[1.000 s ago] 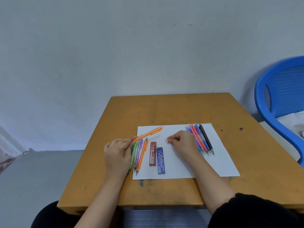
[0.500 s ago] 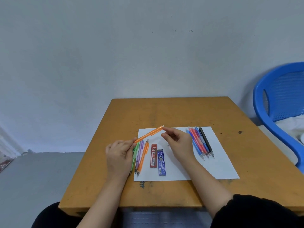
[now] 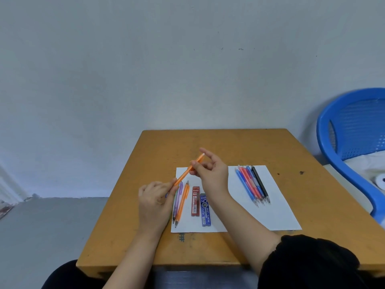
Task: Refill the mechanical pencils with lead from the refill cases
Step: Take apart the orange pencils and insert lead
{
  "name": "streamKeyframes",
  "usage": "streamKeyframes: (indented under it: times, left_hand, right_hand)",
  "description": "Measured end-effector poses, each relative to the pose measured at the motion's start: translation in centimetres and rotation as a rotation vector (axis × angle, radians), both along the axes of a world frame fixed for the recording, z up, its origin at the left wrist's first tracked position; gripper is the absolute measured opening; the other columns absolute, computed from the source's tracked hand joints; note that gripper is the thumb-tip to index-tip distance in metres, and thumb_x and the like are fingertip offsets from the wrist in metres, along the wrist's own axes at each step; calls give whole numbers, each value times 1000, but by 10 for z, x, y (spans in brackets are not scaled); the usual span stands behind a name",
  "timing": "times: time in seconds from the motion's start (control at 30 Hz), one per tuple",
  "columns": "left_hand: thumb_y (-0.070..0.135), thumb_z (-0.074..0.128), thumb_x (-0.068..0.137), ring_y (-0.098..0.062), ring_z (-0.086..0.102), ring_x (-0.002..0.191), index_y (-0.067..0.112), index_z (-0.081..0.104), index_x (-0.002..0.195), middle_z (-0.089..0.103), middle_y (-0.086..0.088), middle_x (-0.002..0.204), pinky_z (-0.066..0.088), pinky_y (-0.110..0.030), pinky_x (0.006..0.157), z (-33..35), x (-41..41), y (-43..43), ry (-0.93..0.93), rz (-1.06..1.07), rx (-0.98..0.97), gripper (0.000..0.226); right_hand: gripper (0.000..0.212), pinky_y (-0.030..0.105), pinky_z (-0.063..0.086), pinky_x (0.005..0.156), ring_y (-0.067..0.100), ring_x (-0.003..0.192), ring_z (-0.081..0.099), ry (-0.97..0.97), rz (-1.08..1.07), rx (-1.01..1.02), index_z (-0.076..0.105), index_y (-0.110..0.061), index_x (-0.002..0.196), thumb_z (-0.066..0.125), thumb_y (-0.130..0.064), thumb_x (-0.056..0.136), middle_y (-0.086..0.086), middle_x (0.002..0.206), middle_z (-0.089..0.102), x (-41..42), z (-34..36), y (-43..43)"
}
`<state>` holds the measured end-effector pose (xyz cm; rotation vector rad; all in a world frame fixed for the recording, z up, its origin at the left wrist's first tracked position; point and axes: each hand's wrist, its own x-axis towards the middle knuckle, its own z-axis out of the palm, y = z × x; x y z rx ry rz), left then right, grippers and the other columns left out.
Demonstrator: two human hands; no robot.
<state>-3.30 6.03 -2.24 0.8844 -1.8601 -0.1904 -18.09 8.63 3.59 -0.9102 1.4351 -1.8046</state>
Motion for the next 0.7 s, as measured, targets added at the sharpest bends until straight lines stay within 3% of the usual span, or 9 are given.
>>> streamKeyframes:
  times: [0.13, 0.33, 0.43, 0.53, 0.7]
  left_hand:
    - [50, 52, 89, 2, 52, 86, 12, 74, 103, 65, 17, 86, 35, -22, 78, 3, -2, 2, 28, 2, -6, 46]
    - [49, 55, 83, -6, 61, 88, 16, 74, 103, 72, 9, 91, 31, -17, 84, -2, 1, -1, -28, 22, 108, 42]
    - [51, 47, 83, -7, 59, 92, 18, 74, 103, 71, 9, 94, 30, -23, 80, -1, -2, -2, -54, 79, 167, 48]
    - [46, 50, 83, -4, 53, 96, 20, 73, 106, 70, 9, 98, 29, -30, 84, 0, -4, -3, -98, 116, 238, 42]
    - [28, 61, 90, -9, 49, 112, 20, 68, 116, 67, 7, 111, 25, -26, 88, -2, -5, -5, -171, 158, 338, 28]
  right_hand:
    - [36, 23, 57, 68, 11, 68, 68, 26, -9, 3, 58, -29, 117, 67, -12, 86, 5, 73, 67, 4, 5, -1]
    - [40, 24, 57, 68, 9, 63, 65, 53, -138, 13, 59, -27, 122, 67, -8, 86, 0, 74, 62, -22, 21, -4]
    - [45, 25, 56, 66, 9, 59, 59, 89, -145, 67, 58, -17, 127, 67, -4, 85, -3, 68, 49, -46, 28, -8]
    - [46, 23, 54, 62, 10, 53, 56, 198, -49, 197, 55, -9, 130, 66, -1, 86, -1, 63, 42, -68, 31, -8]
    - [47, 19, 53, 56, 14, 55, 59, 408, 131, 520, 56, -6, 130, 67, -2, 85, 10, 80, 60, -85, 22, -1]
